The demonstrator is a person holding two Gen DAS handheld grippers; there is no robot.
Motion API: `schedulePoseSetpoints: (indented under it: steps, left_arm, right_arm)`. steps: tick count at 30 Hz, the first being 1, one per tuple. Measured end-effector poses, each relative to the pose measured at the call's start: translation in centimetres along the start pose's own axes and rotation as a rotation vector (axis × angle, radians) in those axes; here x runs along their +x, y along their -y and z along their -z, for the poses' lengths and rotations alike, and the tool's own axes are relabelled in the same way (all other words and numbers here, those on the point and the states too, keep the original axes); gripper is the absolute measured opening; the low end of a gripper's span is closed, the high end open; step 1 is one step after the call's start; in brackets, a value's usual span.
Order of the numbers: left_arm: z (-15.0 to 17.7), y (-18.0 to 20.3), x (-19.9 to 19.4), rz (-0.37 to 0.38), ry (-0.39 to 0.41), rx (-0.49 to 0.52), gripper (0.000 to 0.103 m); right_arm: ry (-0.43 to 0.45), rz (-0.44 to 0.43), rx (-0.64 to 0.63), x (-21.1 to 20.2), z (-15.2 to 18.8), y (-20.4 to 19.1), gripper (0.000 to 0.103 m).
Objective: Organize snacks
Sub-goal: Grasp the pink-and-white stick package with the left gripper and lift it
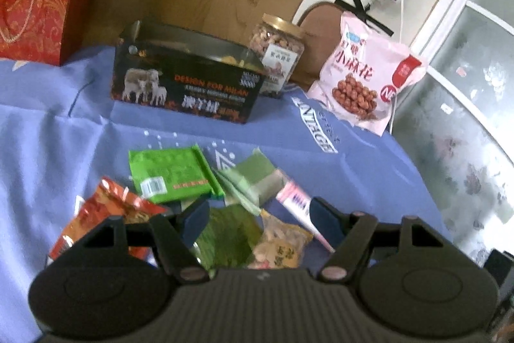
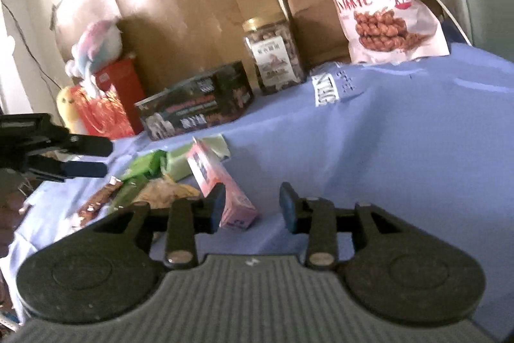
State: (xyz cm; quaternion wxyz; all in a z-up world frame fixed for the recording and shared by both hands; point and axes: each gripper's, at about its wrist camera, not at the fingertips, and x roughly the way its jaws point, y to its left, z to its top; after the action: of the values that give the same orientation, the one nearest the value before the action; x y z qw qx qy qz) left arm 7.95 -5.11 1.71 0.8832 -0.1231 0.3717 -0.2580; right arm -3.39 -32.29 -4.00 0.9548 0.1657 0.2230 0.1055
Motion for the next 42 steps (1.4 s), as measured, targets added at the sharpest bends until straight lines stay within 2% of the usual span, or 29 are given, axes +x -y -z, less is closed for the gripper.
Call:
schedulePoseSetpoints:
  steps: [4, 7, 9, 13, 15, 16, 18, 23, 24, 25, 26, 28, 29, 30, 31, 34, 38, 39, 42]
  left_arm:
    - [-0.8, -0.5, 0.3, 0.013, 0.012, 0.004, 0.075]
    - [-1.3, 0.0, 1.5, 0.029, -0.001, 0.026, 0.075]
    - [-1.6, 1.0, 2.5, 0.056, -0.02, 0.062, 0.075]
    - [-1.6, 3.7, 4.9, 0.171, -0.117, 0.099, 0.072]
    - [-1.2, 4.8, 5.9, 0.179, -0.155, 0.124, 0.072]
    - [-1.0, 5.2, 6.6, 0.166, -0.183, 0.126, 0.073]
    - [-0.6, 5.4, 8.1, 0.147, -0.244, 0.098, 0.074]
    - [0.0, 5.2, 9.9, 0.185, -0.259, 0.038, 0.073]
    - [0.1, 5.1, 10.0, 0.181, -0.252, 0.041, 0.064]
    - [0.2, 5.1, 10.1, 0.167, -0.248, 0.051, 0.046]
    - [0.4, 5.0, 10.2, 0.147, -0.237, 0.068, 0.042]
    - [0.5, 4.4, 9.8, 0.185, -0.231, 0.043, 0.037]
    - [0.4, 4.1, 9.4, 0.203, -0.223, 0.035, 0.034]
    - [0.3, 4.0, 8.8, 0.23, -0.208, 0.04, 0.024]
    - [0.2, 3.9, 8.5, 0.255, -0.204, 0.042, 0.016]
    - [-0.2, 3.8, 7.1, 0.318, -0.193, 0.037, 0.017]
    - [-0.6, 3.1, 6.3, 0.251, -0.166, 0.065, 0.019]
    - [-0.7, 2.8, 6.0, 0.241, -0.161, 0.07, 0.023]
    - [-0.9, 2.5, 5.3, 0.267, -0.161, 0.081, 0.03]
  right_arm:
    - [-0.003, -0.032, -0.028, -0.3, 0.2, -1.1, 0.044]
    - [-0.013, -0.016, -0.068, -0.1, 0.2, -2.0, 0.044]
    - [-0.022, 0.0, -0.084, 0.0, 0.4, -2.2, 0.047]
    - [-0.058, 0.002, -0.082, 0.4, 1.1, -2.3, 0.048]
    - [-0.072, 0.014, -0.091, 0.9, 1.4, -2.4, 0.039]
    - [-0.083, 0.021, -0.085, 1.2, 1.4, -2.3, 0.031]
    - [-0.1, 0.018, -0.065, 1.7, 1.5, -2.1, 0.028]
    - [-0.111, -0.042, -0.069, 2.3, 1.7, -3.0, 0.023]
    - [-0.105, -0.054, -0.078, 2.2, 1.8, -3.3, 0.023]
    - [-0.092, -0.052, -0.095, 2.0, 1.9, -3.8, 0.023]
    - [-0.078, -0.031, -0.125, 1.8, 1.9, -4.4, 0.023]
    - [-0.064, -0.013, -0.156, 1.4, 1.9, -5.1, 0.023]
    - [-0.056, -0.029, -0.146, 1.1, 1.8, -5.3, 0.011]
    - [-0.051, -0.052, -0.142, 1.0, 1.7, -5.5, 0.003]
    - [-0.036, -0.071, -0.139, 0.7, 1.5, -5.9, 0.002]
    - [-0.002, -0.082, -0.192, 0.7, 1.0, -7.6, 0.002]
    - [-0.047, -0.107, -0.223, 1.3, 0.7, -8.5, 0.007]
    - [-0.043, -0.1, -0.224, 1.2, 0.7, -8.3, 0.007]
    - [-0.006, -0.023, -0.208, 0.3, 0.0, -7.0, 0.008]
